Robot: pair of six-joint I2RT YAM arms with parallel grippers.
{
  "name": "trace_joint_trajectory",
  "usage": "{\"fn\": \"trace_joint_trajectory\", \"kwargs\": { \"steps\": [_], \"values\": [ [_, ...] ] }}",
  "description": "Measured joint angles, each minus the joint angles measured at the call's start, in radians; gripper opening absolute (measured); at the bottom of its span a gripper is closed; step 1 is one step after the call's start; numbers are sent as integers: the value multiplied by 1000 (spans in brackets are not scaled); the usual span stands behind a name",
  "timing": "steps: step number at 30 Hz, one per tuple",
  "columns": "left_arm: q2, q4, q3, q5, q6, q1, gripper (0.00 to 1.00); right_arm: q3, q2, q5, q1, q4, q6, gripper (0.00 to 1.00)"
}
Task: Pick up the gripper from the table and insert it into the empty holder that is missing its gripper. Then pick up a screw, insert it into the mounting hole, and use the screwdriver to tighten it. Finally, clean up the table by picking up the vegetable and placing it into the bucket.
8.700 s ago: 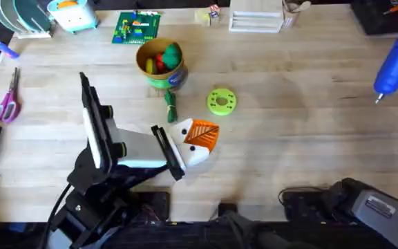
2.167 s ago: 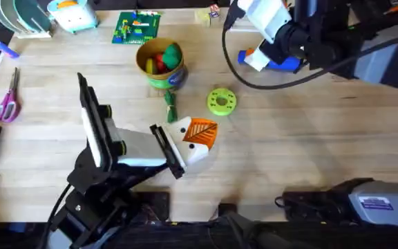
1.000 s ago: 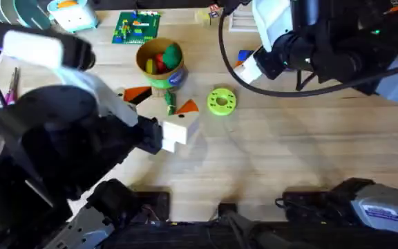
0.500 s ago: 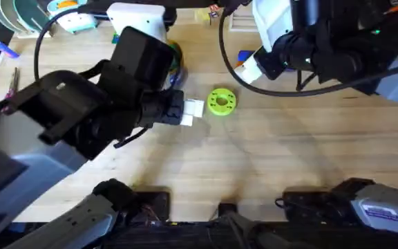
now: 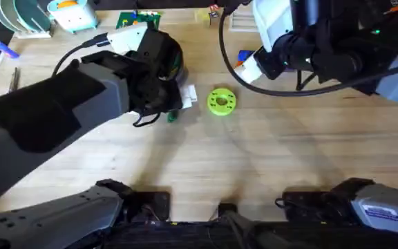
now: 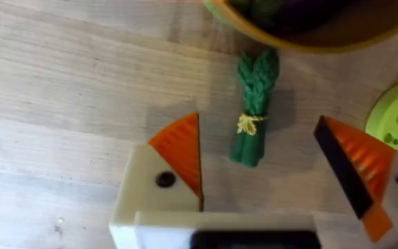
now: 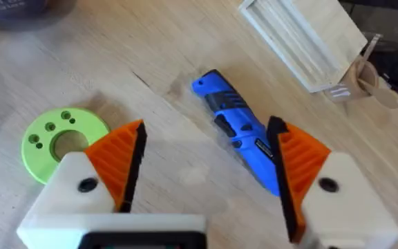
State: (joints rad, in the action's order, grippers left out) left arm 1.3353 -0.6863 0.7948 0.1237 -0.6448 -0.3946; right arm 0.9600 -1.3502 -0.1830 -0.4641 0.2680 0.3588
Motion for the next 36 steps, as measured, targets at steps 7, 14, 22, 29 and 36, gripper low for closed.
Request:
{"fn": "trace_joint_trajectory", "kwargs": {
  "steps": [7,14,22,29,36],
  "values": [
    [108,49,0,0,-2,0,991,0,0,0,0,-1,0,991],
    [136,53,0,0,-3,0,663,0,0,0,0,-1,0,991],
    [135,24,9,-8,1,0,19,0,0,0,0,-2,0,991],
    [116,-295,224,-37,1,0,19,0,0,0,0,-2,0,991],
    [75,-380,609,-31,72,0,18,0,0,0,0,-2,0,991]
  ]
}}
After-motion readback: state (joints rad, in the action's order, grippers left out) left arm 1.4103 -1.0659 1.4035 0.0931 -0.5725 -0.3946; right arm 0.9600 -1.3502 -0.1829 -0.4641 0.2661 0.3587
